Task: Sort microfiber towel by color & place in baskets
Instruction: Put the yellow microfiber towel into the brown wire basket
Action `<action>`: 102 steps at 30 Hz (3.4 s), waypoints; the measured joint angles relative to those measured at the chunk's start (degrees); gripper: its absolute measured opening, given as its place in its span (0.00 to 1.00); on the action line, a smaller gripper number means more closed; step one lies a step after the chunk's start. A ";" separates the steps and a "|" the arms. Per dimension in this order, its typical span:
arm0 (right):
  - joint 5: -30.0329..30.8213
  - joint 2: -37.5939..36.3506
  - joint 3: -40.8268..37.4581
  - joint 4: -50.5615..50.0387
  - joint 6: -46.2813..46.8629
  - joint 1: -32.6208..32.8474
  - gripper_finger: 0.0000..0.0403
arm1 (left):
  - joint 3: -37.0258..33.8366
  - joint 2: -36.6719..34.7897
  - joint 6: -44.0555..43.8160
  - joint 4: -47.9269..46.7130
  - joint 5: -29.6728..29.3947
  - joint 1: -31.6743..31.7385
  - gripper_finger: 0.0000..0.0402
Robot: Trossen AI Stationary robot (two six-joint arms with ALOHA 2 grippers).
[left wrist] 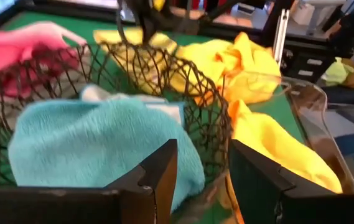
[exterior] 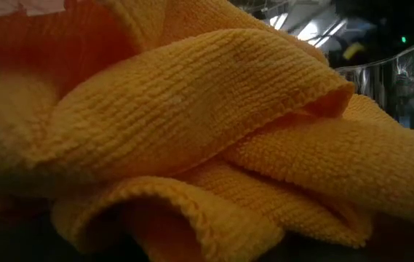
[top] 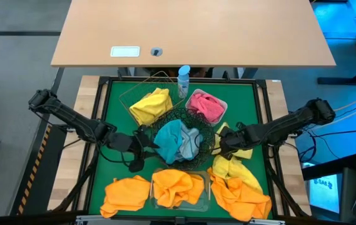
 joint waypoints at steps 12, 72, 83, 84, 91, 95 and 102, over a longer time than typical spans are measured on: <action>1.62 -6.49 13.99 -6.39 -7.34 0.00 0.02 | 0.00 0.00 -10.30 -7.91 6.42 -3.44 0.34; -12.36 18.42 27.12 57.97 -43.14 -32.95 0.01 | 0.02 0.07 -12.62 -8.34 5.90 -5.37 0.34; -12.35 28.38 27.09 63.77 -43.03 -35.76 0.01 | 0.02 0.07 -12.64 -8.35 5.87 -5.37 0.34; -12.35 29.15 27.09 65.74 -43.01 -35.76 0.01 | 0.02 0.06 -12.64 -8.34 5.86 -5.37 0.34; -12.37 32.51 27.09 81.04 -39.07 -35.67 0.01 | 0.02 0.07 -12.67 -8.34 5.60 -5.37 0.34; -12.38 32.47 27.12 86.06 -35.67 -35.67 0.01 | 0.02 0.07 -12.62 -8.34 5.55 -5.37 0.34; -12.38 32.47 27.12 81.27 -35.53 -35.63 0.01 | 0.02 0.07 -12.63 -8.36 5.55 -5.37 0.34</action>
